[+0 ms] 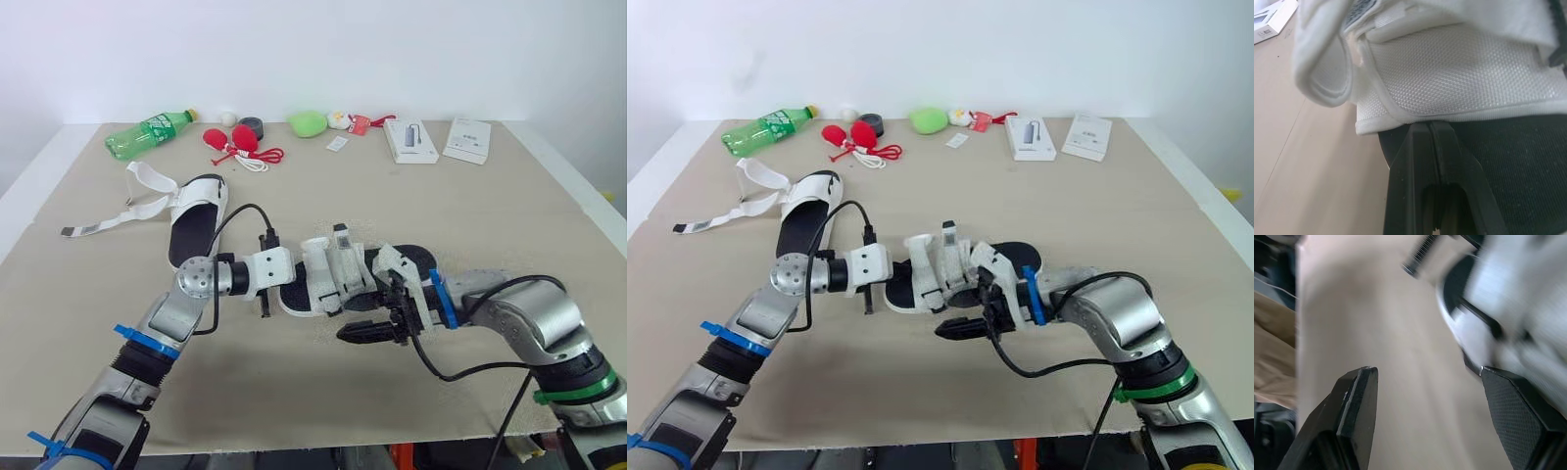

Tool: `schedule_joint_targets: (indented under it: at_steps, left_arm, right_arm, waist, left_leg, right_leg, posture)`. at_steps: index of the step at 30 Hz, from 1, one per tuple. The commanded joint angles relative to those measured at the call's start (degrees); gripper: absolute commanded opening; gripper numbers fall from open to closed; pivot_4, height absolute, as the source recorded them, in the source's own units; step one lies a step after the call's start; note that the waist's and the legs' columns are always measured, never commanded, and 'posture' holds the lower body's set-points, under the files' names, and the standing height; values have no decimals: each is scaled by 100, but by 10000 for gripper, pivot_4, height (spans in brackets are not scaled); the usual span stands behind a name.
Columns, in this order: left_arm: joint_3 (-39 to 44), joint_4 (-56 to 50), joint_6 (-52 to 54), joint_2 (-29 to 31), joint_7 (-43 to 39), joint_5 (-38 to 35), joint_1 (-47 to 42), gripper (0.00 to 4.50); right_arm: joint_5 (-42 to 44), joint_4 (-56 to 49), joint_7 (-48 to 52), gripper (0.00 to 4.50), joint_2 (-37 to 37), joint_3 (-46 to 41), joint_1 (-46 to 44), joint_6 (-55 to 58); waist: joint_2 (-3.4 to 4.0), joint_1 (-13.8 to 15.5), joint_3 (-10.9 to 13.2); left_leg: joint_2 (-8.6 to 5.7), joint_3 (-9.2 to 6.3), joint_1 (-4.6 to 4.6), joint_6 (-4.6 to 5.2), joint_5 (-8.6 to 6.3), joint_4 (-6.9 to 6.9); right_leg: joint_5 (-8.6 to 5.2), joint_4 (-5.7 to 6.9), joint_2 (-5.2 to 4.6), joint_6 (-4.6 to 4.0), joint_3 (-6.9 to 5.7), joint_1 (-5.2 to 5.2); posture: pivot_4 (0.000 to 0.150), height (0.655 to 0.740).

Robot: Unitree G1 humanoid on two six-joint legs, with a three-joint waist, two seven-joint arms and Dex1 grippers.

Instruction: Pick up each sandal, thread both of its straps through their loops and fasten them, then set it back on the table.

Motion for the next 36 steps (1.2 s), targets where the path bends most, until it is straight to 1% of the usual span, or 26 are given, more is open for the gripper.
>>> schedule_joint_targets:
  at_steps: [1, 5, 17, 18, 19, 20, 22, 23, 24, 25, 26, 32, 36]
  left_arm:
    - [-22, 27, -9, 66, -33, 61, 14, 0]
    - [-25, 56, -16, 71, -52, 59, -3, 0]
    - [-62, 124, -46, 24, -79, 67, -68, 0]
    - [-63, 119, -43, 17, -79, 68, -68, 0]
    - [-63, 113, -41, 14, -79, 71, -65, 0]
    - [-63, 108, -37, 12, -79, 72, -62, 0]
    - [-65, 79, -22, 14, -78, 73, -43, 0]
    - [-64, 53, -10, 21, -78, 71, -20, 0]
    - [-64, 28, -1, 30, -79, 72, 3, 0]
    - [-64, 12, 5, 37, -80, 72, 20, 0]
    - [-64, -4, 15, 41, -80, 72, 32, 0]
    - [-77, -44, 49, 37, -80, 77, 55, 0]
    - [-95, -64, 57, 37, -84, 85, 87, 0]
  right_arm:
    - [-147, -18, -6, 36012, -157, -65, -28, -70]
    - [-91, -8, -62, 36012, -69, -195, -39, -10]
    - [585, -183, -426, 36012, 539, -433, -170, 879]
    - [567, -169, -455, 31015, 555, -414, -158, 886]
    - [554, -155, -479, 29375, 567, -406, -147, 892]
    - [551, -137, -503, 24446, 580, -415, -136, 903]
    - [541, -68, -563, 16686, 604, -456, -95, 893]
    - [510, -7, -588, 13265, 601, -472, -61, 860]
    - [500, 46, -632, 11348, 617, -511, -31, 858]
    - [499, 85, -660, 7397, 631, -539, -17, 863]
    - [515, 99, -677, 1378, 642, -559, -8, 872]
    - [677, -40, -589, 1378, 482, -536, 188, 1060]
    - [838, -436, -403, 1378, 21, -440, 650, 1310]
  waist:
    - [0, 0, 0]
    - [0, 0, 0]
    - [0, -4, 0]
    - [0, -4, 0]
    - [0, -4, 0]
    - [0, -4, 0]
    - [0, -3, 0]
    - [0, -4, 0]
    - [0, -3, 0]
    - [0, -4, 0]
    - [0, -4, 0]
    - [0, -3, 0]
    - [0, -2, 0]
  left_leg:
    - [0, 0, 0, 0, 0, -1]
    - [0, 0, 0, 0, 0, -3]
    - [0, -1, 0, 0, 0, -3]
    - [0, -1, 0, 0, 0, -2]
    - [0, -1, 0, 0, 0, -2]
    - [0, -1, 0, 0, 0, -2]
    - [0, -1, 0, 0, 0, -3]
    - [0, -1, 0, 0, 0, -3]
    - [0, -1, 0, 0, 0, -3]
    - [0, -1, 0, 0, 0, -3]
    - [0, -1, 0, 0, 0, -2]
    - [0, -1, -1, 0, 0, -3]
    - [0, -1, -1, 0, 0, -5]
  right_leg:
    - [0, 0, 0, 0, 0, 0]
    - [-3, 0, 1, 1, 0, 0]
    - [-2, 0, 1, 1, 0, 2]
    - [-2, 0, 1, 2, 0, 2]
    - [-2, 0, 1, 2, 0, 2]
    - [-2, 0, 1, 2, 0, 2]
    - [-3, 0, 1, 1, 0, 2]
    - [-3, 0, 1, 1, 0, 2]
    - [-3, 0, 1, 2, 0, 2]
    - [-3, 0, 1, 2, 0, 2]
    - [-3, 0, 1, 2, 0, 2]
    - [-4, 0, 1, 3, 1, 2]
    - [-7, 0, 1, 4, 1, 2]
  posture:
    - [1500, 7400]
    - [1500, 7400]
    - [1500, 7400]
    - [1500, 7400]
    - [1500, 7400]
    - [1500, 7400]
    - [1500, 7400]
    - [1500, 7400]
    - [1500, 7400]
    - [1500, 7400]
    - [1500, 7400]
    - [1500, 7400]
    - [1500, 7400]
